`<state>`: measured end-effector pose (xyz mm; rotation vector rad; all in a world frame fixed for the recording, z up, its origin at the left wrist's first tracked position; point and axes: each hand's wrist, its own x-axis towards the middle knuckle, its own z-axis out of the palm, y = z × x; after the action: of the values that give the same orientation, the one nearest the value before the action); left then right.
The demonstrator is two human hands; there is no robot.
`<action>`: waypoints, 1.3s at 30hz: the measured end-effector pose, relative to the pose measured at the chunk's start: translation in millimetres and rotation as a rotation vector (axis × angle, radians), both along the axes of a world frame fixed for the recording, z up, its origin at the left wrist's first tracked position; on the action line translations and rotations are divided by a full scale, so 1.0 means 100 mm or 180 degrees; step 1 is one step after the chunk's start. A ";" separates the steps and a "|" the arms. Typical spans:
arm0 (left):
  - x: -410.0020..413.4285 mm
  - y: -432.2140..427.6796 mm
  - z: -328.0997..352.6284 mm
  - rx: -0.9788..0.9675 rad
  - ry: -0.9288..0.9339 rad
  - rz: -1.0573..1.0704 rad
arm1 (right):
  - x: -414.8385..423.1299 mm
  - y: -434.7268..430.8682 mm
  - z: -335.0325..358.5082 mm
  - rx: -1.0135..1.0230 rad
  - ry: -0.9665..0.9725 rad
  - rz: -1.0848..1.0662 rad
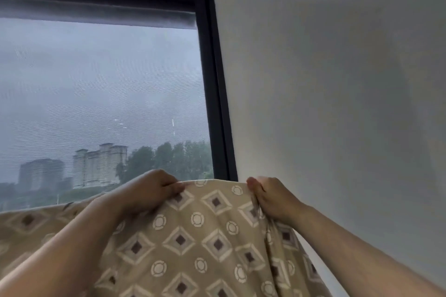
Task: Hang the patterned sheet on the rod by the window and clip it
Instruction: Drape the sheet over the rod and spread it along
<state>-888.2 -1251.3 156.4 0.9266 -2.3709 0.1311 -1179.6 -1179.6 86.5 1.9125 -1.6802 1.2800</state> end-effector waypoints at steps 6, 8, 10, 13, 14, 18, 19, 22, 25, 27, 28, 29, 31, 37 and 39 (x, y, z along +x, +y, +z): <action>0.32 -0.03 0.04 -0.0226 0.0220 0.0008 | 0.04 0.04 0.03 0.0272 -0.0036 -0.0025; 0.68 -0.11 0.07 -0.0290 0.0284 0.0210 | 0.01 0.03 0.04 0.0376 0.0041 -0.0119; 1.11 -0.21 0.08 -0.0253 0.0483 0.0501 | 0.00 0.05 0.06 0.0489 0.0109 -0.0186; 1.58 -0.33 -0.02 -0.0147 0.0849 0.0669 | 0.05 0.06 0.07 0.0600 0.0212 -0.0255; 1.68 -0.39 -0.05 -0.0118 0.0883 0.0707 | 0.08 0.06 0.07 0.0631 0.0251 -0.0270; 2.01 -0.61 -0.09 -0.0076 0.0967 0.0881 | 0.15 0.08 0.10 0.0751 0.0360 -0.0386; 2.11 -0.64 -0.09 -0.0031 0.1054 0.0931 | 0.15 0.09 0.10 0.0771 0.0393 -0.0413; 2.36 -0.75 -0.08 0.0038 0.1189 0.0980 | 0.15 0.07 0.14 0.0742 0.0518 -0.0550; 2.41 -0.74 -0.05 0.0142 0.1203 0.0956 | 0.18 0.02 0.18 0.0893 0.0575 -0.0748; 2.36 -0.69 -0.04 0.0190 0.1262 0.0887 | 0.30 0.03 0.25 0.0874 0.0459 -0.0839; 2.32 -0.65 -0.06 0.0210 0.1287 0.0847 | 0.44 0.05 0.31 0.0759 0.0378 -0.0753; 2.26 -0.60 -0.08 0.0204 0.1274 0.0767 | 0.64 0.06 0.38 0.0571 0.0396 -0.0592; 2.16 -0.54 -0.11 0.0177 0.1114 0.0649 | 1.18 0.04 0.54 0.0156 0.0767 -0.0262; 2.29 -0.53 -0.11 -0.0096 0.0663 0.0453 | 2.63 -0.30 0.65 0.0566 0.1538 -0.0072; 2.46 -0.54 -0.11 -0.0189 0.0572 0.0280 | 2.88 -0.37 0.59 0.0537 0.1499 -0.0180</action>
<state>-642.6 -1305.5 145.0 0.9726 -2.1516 0.1453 -891.3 -1216.6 145.5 2.0387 -1.6109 0.6121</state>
